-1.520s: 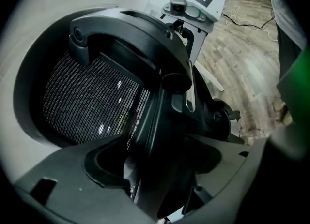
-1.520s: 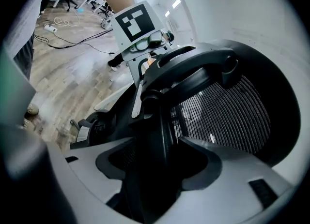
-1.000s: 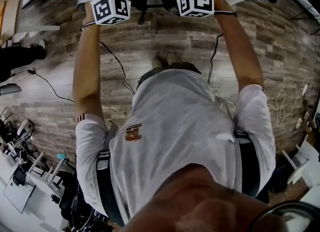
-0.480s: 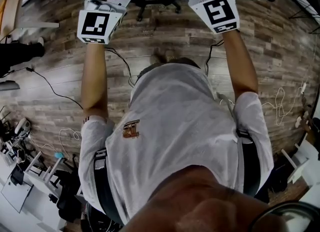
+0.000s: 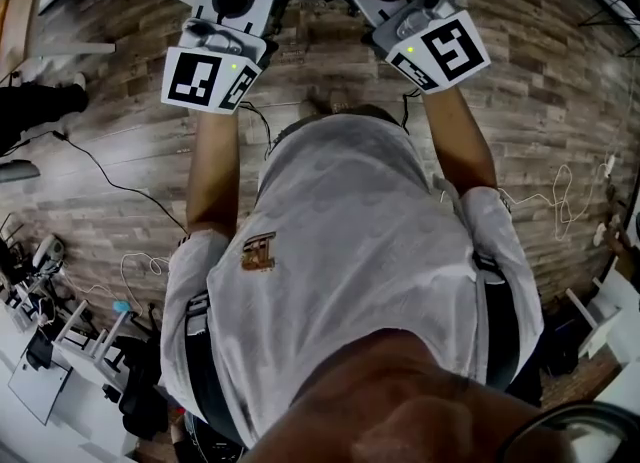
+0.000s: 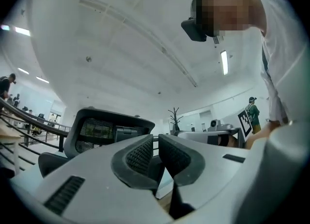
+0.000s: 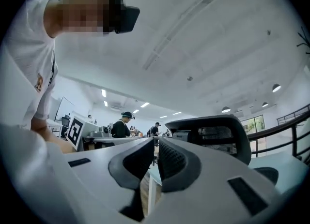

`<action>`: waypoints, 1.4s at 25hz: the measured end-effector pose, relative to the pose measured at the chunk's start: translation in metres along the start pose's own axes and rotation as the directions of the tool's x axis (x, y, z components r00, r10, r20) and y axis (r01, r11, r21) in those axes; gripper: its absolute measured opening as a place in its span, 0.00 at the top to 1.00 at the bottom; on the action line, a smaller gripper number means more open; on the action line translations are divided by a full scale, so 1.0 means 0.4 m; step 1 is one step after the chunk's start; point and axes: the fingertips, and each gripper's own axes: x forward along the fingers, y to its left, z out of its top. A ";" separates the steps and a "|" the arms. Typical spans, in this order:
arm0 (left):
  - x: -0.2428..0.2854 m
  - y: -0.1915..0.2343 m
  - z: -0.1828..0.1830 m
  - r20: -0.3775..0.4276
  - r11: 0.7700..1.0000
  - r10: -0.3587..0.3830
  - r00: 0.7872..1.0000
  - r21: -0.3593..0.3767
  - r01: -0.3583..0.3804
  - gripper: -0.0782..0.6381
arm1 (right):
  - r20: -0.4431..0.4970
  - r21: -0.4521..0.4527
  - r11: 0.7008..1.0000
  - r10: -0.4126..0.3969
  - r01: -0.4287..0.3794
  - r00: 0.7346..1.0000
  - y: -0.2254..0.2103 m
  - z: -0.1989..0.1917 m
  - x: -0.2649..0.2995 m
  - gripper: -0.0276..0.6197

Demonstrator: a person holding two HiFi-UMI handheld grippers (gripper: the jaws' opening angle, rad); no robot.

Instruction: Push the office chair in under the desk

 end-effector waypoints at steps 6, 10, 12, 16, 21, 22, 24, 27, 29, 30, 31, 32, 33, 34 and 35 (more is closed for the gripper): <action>-0.012 -0.015 -0.007 0.013 1.000 0.016 1.000 -0.004 -0.016 0.86 | 0.030 0.067 0.996 0.050 -0.051 0.998 0.047 -0.027 -0.003 0.90; -0.011 -0.023 -0.021 0.011 1.000 0.005 1.000 -0.007 -0.005 0.86 | 0.027 0.072 0.995 0.061 -0.063 0.998 0.062 -0.042 0.005 0.90; -0.006 -0.033 -0.022 0.011 1.000 0.002 1.000 -0.011 -0.001 0.86 | 0.023 0.063 0.996 0.060 -0.061 0.998 0.063 -0.039 -0.001 0.90; 0.003 -0.033 -0.019 0.000 1.000 -0.001 1.000 -0.015 0.001 0.86 | 0.021 0.056 0.997 0.053 -0.055 0.998 0.056 -0.029 -0.004 0.90; 0.012 -0.031 -0.036 -0.010 1.000 0.003 1.000 -0.011 -0.003 0.86 | 0.013 0.064 0.996 0.055 -0.056 0.998 0.040 -0.048 -0.010 0.90; 0.013 -0.030 -0.035 -0.012 1.000 0.003 1.000 -0.010 -0.003 0.86 | 0.012 0.064 0.996 0.057 -0.058 0.998 0.039 -0.048 -0.009 0.91; 0.011 -0.029 -0.031 -0.015 1.000 0.003 1.000 -0.008 -0.003 0.86 | 0.010 0.063 0.996 0.062 -0.062 0.998 0.042 -0.045 -0.005 0.91; 0.000 -0.033 -0.030 -0.018 1.000 0.005 1.000 -0.006 -0.006 0.86 | 0.006 0.063 0.996 0.067 -0.068 0.998 0.052 -0.046 -0.007 0.91; -0.005 -0.033 -0.031 -0.020 1.000 0.007 1.000 -0.006 -0.007 0.87 | 0.003 0.062 0.996 0.072 -0.072 0.997 0.057 -0.048 -0.007 0.91; -0.006 -0.032 -0.032 -0.020 1.000 0.007 1.000 -0.005 -0.008 0.86 | 0.000 0.061 0.995 0.073 -0.073 0.997 0.057 -0.050 -0.006 0.91; -0.005 -0.031 -0.032 -0.021 1.000 0.008 1.000 -0.005 -0.008 0.87 | -0.003 0.059 0.995 0.074 -0.074 0.997 0.056 -0.051 -0.007 0.91; -0.003 -0.032 -0.033 -0.022 1.000 0.009 1.000 -0.004 -0.009 0.87 | -0.006 0.058 0.996 0.075 -0.075 0.997 0.054 -0.052 -0.008 0.91; -0.002 -0.033 -0.033 -0.023 1.000 0.009 1.000 -0.002 -0.009 0.87 | -0.008 0.056 0.996 0.076 -0.075 0.997 0.052 -0.053 -0.010 0.91; -0.001 -0.034 -0.034 -0.024 1.000 0.008 1.000 -0.001 -0.008 0.86 | -0.010 0.054 0.996 0.076 -0.075 0.997 0.050 -0.054 -0.011 0.91; 0.000 -0.034 -0.035 -0.025 1.000 0.007 1.000 0.000 -0.007 0.87 | -0.012 0.052 0.996 0.075 -0.075 0.997 0.048 -0.055 -0.012 0.91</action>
